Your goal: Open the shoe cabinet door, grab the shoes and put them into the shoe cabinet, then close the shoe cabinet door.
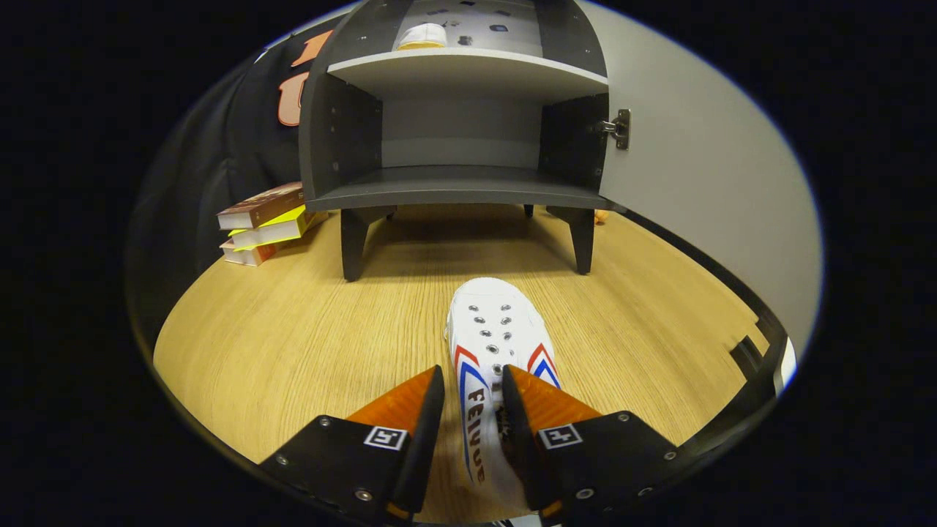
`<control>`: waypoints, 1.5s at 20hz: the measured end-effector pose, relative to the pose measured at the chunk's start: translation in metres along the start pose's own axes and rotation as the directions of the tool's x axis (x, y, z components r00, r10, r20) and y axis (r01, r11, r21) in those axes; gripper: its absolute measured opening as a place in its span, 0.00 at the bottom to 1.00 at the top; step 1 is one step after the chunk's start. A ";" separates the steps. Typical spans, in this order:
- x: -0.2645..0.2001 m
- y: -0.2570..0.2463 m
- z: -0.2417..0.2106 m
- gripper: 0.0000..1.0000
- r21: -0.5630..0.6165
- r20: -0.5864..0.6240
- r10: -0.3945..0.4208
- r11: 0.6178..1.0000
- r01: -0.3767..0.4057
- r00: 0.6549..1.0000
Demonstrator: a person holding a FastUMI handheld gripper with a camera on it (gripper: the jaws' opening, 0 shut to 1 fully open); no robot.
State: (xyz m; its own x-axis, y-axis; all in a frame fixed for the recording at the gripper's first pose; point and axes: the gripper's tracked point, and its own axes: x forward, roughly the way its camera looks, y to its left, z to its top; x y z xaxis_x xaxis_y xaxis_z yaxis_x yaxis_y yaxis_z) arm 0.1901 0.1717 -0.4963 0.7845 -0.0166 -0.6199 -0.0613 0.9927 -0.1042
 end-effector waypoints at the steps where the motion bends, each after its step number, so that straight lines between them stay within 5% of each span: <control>1: 0.000 0.003 -0.002 0.40 -0.017 -0.009 0.016 1.000 -0.016 1.000; 5: -0.001 0.010 -0.003 0.09 -0.011 -0.049 0.085 0.996 -0.086 0.995; 7: -0.001 0.009 0.000 0.01 -0.003 -0.045 0.089 0.996 -0.089 0.995; 17: -0.036 0.000 0.069 0.00 0.024 0.067 0.124 0.992 -0.126 0.990; 30: -0.129 -0.004 0.275 0.00 -0.064 0.288 0.127 0.992 -0.113 0.949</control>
State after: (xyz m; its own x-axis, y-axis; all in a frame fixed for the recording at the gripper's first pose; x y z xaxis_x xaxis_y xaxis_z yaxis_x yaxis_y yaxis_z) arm 0.2587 0.2025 -0.2017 0.9145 0.1446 -0.3778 -0.1888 0.9785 -0.0826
